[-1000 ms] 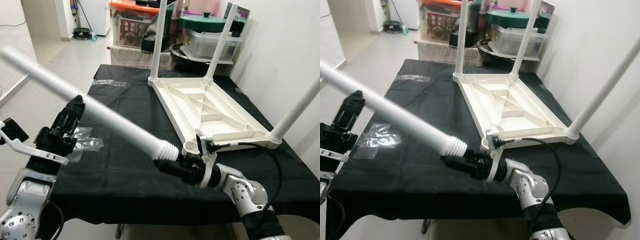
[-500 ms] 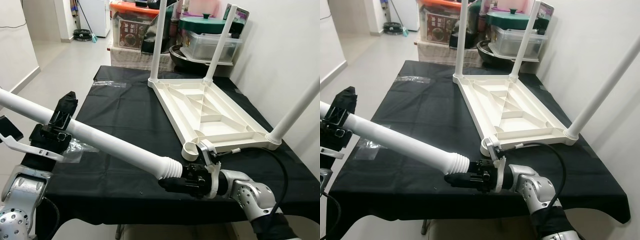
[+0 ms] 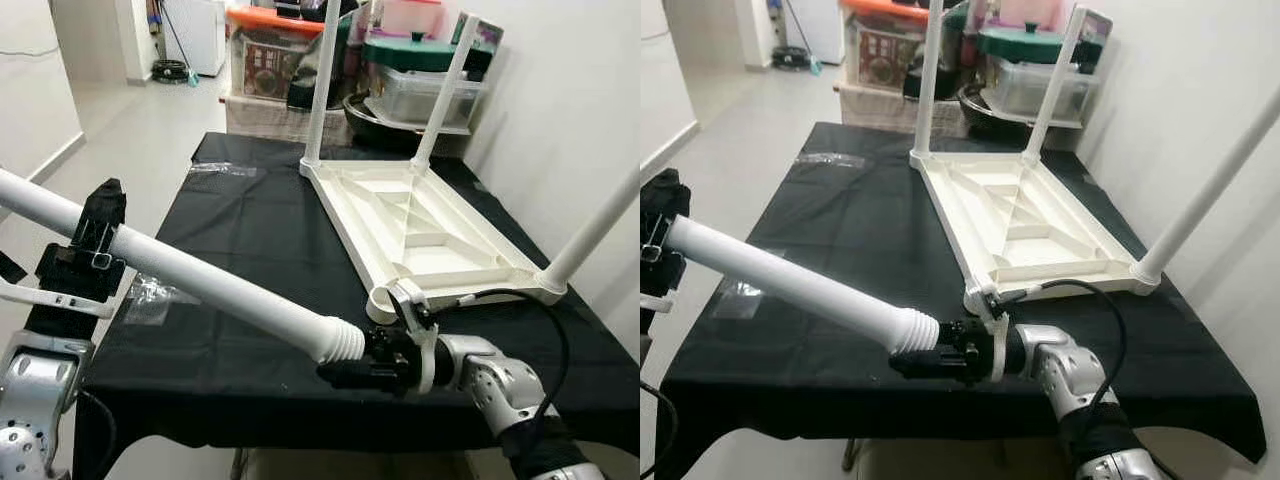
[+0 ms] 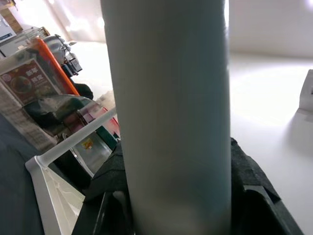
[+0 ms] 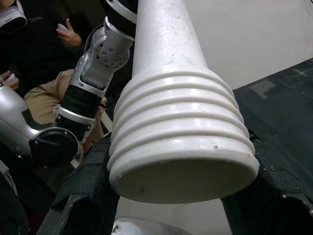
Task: Building children table
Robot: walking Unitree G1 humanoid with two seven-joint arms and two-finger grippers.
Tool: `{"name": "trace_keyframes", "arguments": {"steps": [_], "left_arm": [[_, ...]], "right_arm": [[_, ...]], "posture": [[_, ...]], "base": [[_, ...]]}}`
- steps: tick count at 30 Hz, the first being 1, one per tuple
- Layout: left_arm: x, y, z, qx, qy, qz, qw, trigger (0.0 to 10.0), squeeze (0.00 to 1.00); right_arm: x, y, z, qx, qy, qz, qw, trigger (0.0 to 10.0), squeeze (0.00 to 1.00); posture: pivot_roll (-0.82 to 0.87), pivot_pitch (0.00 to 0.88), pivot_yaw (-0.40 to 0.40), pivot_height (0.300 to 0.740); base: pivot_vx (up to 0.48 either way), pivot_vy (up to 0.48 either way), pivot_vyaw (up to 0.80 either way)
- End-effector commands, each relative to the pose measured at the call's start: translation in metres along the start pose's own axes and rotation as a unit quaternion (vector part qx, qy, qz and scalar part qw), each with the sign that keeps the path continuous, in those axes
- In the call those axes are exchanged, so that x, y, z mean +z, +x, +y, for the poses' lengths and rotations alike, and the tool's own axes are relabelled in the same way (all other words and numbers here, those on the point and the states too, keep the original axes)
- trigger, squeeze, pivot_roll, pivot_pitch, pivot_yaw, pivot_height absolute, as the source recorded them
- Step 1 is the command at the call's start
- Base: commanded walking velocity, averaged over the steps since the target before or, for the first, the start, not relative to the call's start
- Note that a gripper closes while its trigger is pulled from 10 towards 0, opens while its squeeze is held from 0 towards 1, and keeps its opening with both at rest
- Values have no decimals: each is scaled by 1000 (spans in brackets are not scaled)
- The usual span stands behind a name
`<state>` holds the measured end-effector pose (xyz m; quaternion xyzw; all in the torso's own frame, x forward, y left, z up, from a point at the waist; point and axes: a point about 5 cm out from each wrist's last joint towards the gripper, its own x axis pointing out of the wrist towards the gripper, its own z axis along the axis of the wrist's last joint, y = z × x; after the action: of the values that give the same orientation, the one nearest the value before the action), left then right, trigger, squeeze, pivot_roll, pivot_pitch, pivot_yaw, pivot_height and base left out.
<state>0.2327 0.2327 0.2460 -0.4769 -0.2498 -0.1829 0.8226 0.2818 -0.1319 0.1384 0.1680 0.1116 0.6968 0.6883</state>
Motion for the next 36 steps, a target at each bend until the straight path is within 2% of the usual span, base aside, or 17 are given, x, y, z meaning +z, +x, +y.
{"name": "trace_keyframes", "arguments": {"steps": [1,9,10,11,12,13,14,15,20,22,23,25,27,28,31,33,36], "left_arm": [[1,2,-7,-18,18,1,1000,0,0],[-2,4,-8,-23,31,18,999,0,0],[-6,5,-6,-10,45,35,998,0,0],[-6,5,-6,-10,45,35,998,0,0],[-10,6,-4,-4,55,57,997,10000,0],[-12,6,-4,-4,59,68,996,10000,0],[-12,6,-4,-4,59,68,996,10000,0],[-13,7,-4,-4,61,73,995,10000,0],[-10,9,-3,0,61,67,996,10000,0],[-7,12,-2,9,63,61,996,10000,0],[-5,14,-1,14,64,57,996,10000,0],[-3,16,-3,4,69,64,995,10000,0],[-4,17,-3,-4,73,75,995,10000,0],[-11,21,-4,-21,79,108,991,10000,0],[-18,24,-6,-40,78,131,987,10000,0],[-28,30,-13,-69,90,164,980,10000,0],[-37,36,-17,-90,87,186,974,10000,0]], "right_arm": [[3,-1,-2,-11,-6,5,1000,0,0],[10,6,-4,-16,-29,-6,999,0,0],[11,8,-5,-24,-42,0,999,8667,0],[11,8,-5,-24,-42,0,999,8667,0],[13,11,-7,-42,-55,1,998,10000,0],[16,11,-10,-55,-55,-11,997,10000,925],[16,11,-10,-55,-55,-11,997,10000,925],[18,11,-11,-62,-48,-22,997,10000,1000],[21,8,-12,-70,-51,-27,996,10000,1000],[21,3,-13,-75,-54,-11,996,10000,961],[22,-2,-13,-79,-60,5,995,10000,0],[35,-17,-15,-97,-83,22,992,10000,0],[44,-20,-15,-102,-94,21,990,10000,0],[62,-12,-15,-101,-97,25,990,10000,0],[66,-2,-14,-94,-83,48,991,10000,0],[66,14,-20,-111,-83,91,986,10000,0],[69,30,-25,-127,-93,127,979,10000,0]], "posture": [[67,0,-123,740],[67,0,-119,740],[67,0,-117,740],[67,0,-117,740],[66,0,-115,740],[66,0,-114,740],[66,0,-114,740],[66,0,-113,740],[63,0,-111,740],[64,0,-113,740],[64,0,-113,740],[59,0,-110,740],[59,0,-110,740],[47,0,-100,740],[42,0,-95,740],[40,0,-92,740],[40,0,-87,740]], "base": [[0,0,0],[0,0,0],[0,0,0],[0,0,0],[0,0,0],[0,0,0],[0,0,0],[0,0,0],[0,0,0],[0,0,0],[0,0,0],[0,0,0],[0,0,0],[0,0,0],[0,0,0],[0,0,0],[0,0,0]]}}
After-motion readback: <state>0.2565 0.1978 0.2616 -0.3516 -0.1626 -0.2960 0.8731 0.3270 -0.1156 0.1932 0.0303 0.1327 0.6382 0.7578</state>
